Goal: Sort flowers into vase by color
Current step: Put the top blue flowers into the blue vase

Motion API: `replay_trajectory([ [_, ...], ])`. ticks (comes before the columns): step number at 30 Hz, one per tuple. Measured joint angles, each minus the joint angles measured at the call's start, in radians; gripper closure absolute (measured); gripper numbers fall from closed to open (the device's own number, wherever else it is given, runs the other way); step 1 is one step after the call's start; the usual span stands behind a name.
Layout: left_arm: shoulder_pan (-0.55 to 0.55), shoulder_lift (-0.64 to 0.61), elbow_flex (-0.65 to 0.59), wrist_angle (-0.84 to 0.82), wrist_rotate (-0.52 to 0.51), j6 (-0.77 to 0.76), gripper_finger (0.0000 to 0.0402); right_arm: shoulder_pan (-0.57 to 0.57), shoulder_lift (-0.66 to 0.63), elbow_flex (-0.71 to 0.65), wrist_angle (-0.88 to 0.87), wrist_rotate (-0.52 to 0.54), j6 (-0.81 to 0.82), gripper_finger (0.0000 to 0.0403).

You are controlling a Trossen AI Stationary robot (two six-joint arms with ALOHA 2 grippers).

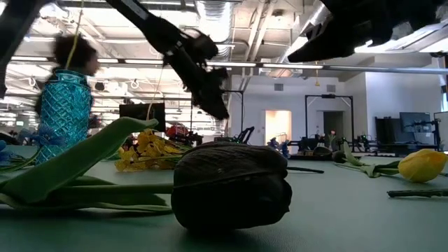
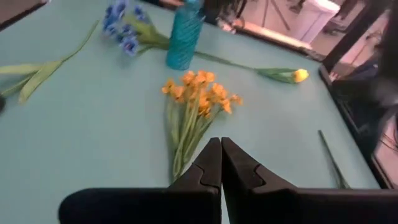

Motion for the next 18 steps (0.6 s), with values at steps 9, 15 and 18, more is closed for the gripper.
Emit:
replay_trajectory([
  [9,0.018,0.22,0.2,-0.112,-0.043,0.005,0.0097,-0.05,0.001,0.0,-0.002,-0.052,-0.03,0.0366],
  [15,0.054,0.254,0.237,-0.214,-0.017,0.05,0.0097,-0.07,0.002,0.0,0.002,-0.079,-0.042,0.037],
  [18,0.074,0.254,0.231,-0.24,-0.017,0.067,0.0097,-0.071,0.002,0.0,0.006,-0.081,-0.045,0.0371],
])
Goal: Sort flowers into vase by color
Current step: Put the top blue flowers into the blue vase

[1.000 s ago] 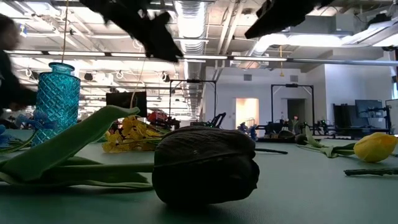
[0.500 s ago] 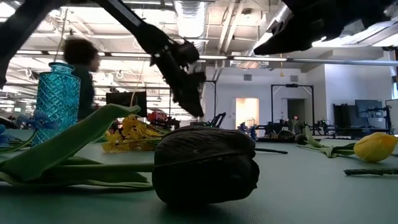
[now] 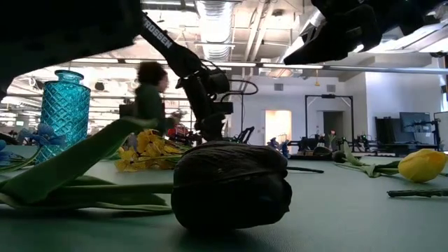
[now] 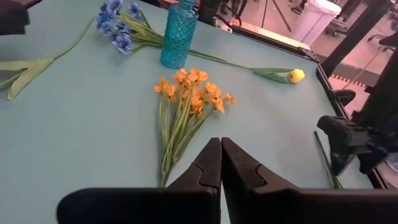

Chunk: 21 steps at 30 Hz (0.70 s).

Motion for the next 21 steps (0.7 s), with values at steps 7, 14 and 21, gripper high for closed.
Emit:
replay_trajectory([
  [7,0.03,0.04,0.0,-0.066,0.019,0.008,0.0097,0.0,0.0,0.0,0.039,-0.001,-0.042,0.037],
  [14,0.032,0.065,0.006,-0.07,0.021,0.007,0.0099,-0.011,0.0,0.002,0.064,-0.001,-0.093,0.037],
  [21,0.033,0.067,0.006,-0.096,0.012,0.052,0.0184,-0.042,0.0,0.002,0.066,-0.001,-0.112,0.0369],
])
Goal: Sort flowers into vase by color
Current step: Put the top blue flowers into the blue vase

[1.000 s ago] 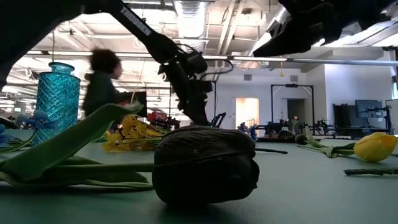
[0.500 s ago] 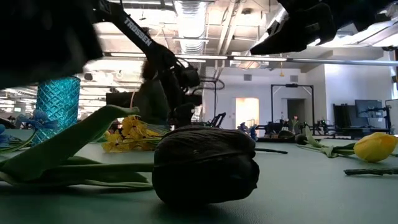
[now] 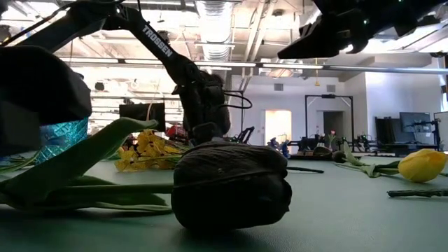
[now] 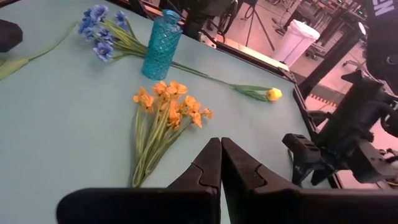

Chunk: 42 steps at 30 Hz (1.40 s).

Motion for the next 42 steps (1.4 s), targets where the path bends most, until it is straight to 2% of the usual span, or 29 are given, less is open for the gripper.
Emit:
replay_trajectory([
  [6,0.0,-0.003,-0.002,-0.015,0.011,-0.02,0.0326,-0.012,0.0,0.0,-0.002,0.0,0.005,0.0369],
  [9,0.0,-0.018,-0.005,-0.028,0.059,-0.042,0.0387,-0.012,0.0,0.0,-0.003,0.0,0.007,0.0369],
  [17,-0.008,-0.154,-0.009,-0.105,0.378,-0.08,0.0399,0.0,0.0,0.0,-0.004,0.001,0.025,0.0369],
  [23,-0.05,-0.293,-0.009,-0.122,0.529,-0.062,0.04,0.001,0.0,0.0,-0.004,0.001,0.085,0.0369],
  [26,-0.084,-0.381,-0.026,-0.098,0.571,-0.054,0.0401,0.005,0.0,0.0,-0.004,0.005,0.12,0.0369],
  [31,-0.161,-0.55,-0.119,-0.029,0.578,-0.069,0.0401,0.017,0.0,0.0,-0.011,0.003,0.164,0.0369],
  [35,-0.236,-0.727,-0.282,0.144,0.575,-0.115,0.0401,0.035,0.0,0.0,-0.015,0.004,0.168,0.0369],
  [42,-0.376,-1.065,-0.666,0.607,0.312,-0.375,0.0401,0.066,0.0,0.0,-0.006,0.004,0.192,0.0369],
])
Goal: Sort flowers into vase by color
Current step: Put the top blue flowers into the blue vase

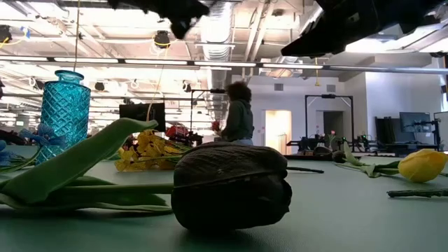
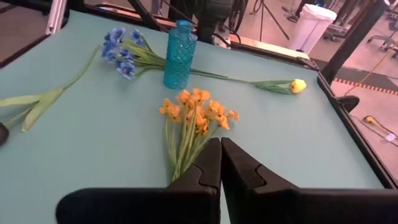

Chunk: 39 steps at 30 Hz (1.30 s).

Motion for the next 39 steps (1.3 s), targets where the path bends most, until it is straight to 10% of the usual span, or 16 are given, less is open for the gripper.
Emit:
replay_trajectory([
  [16,-0.329,-0.586,-0.519,0.274,-0.308,-0.177,0.0401,0.009,0.021,0.0,0.143,0.0,0.055,0.0369],
  [39,-0.449,-0.697,-0.772,0.268,-0.296,-0.195,0.0401,0.01,0.353,0.055,0.492,-0.001,-0.017,0.0369],
])
